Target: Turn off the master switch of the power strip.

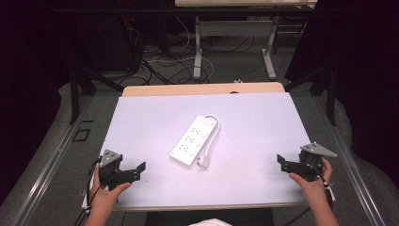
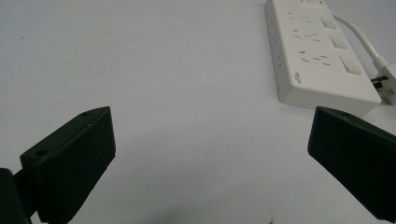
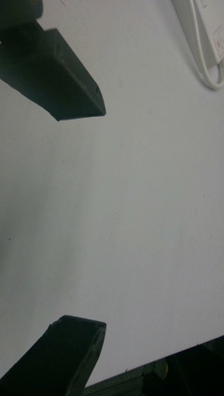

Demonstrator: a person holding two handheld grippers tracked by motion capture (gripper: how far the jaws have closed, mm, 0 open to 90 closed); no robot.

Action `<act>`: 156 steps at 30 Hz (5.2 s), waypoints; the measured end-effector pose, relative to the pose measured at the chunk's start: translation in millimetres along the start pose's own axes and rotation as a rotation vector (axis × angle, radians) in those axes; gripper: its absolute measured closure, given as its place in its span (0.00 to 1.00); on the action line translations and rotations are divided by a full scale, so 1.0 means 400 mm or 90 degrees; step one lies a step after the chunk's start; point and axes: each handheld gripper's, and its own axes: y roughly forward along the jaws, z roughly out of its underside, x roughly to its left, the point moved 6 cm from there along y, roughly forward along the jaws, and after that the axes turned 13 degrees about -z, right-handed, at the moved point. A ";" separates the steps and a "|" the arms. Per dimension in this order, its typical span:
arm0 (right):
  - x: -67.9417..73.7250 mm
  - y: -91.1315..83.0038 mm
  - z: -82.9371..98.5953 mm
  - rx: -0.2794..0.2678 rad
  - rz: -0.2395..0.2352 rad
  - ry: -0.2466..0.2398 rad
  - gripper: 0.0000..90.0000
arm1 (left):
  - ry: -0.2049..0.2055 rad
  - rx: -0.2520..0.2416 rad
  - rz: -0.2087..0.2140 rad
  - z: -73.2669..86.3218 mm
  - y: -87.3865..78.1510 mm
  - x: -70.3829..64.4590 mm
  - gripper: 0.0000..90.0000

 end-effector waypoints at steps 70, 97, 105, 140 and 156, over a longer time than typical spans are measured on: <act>0.245 0.142 -0.201 0.096 -0.112 -0.174 0.16 | -0.005 -0.006 -0.005 0.018 -0.031 -0.001 0.02; 0.286 0.187 -0.302 0.119 -0.124 -0.186 0.24 | -0.004 -0.005 -0.004 0.018 -0.032 -0.002 0.02; 0.284 0.210 -0.317 0.134 -0.127 -0.174 0.28 | -0.005 -0.006 -0.002 0.018 -0.032 -0.003 0.02; 0.341 0.318 -0.418 0.144 -0.149 -0.177 0.39 | -0.006 -0.005 0.001 0.019 -0.030 0.000 0.02; 0.366 0.385 -0.413 0.168 -0.141 -0.158 0.47 | -0.005 -0.004 0.004 0.020 -0.029 -0.002 0.02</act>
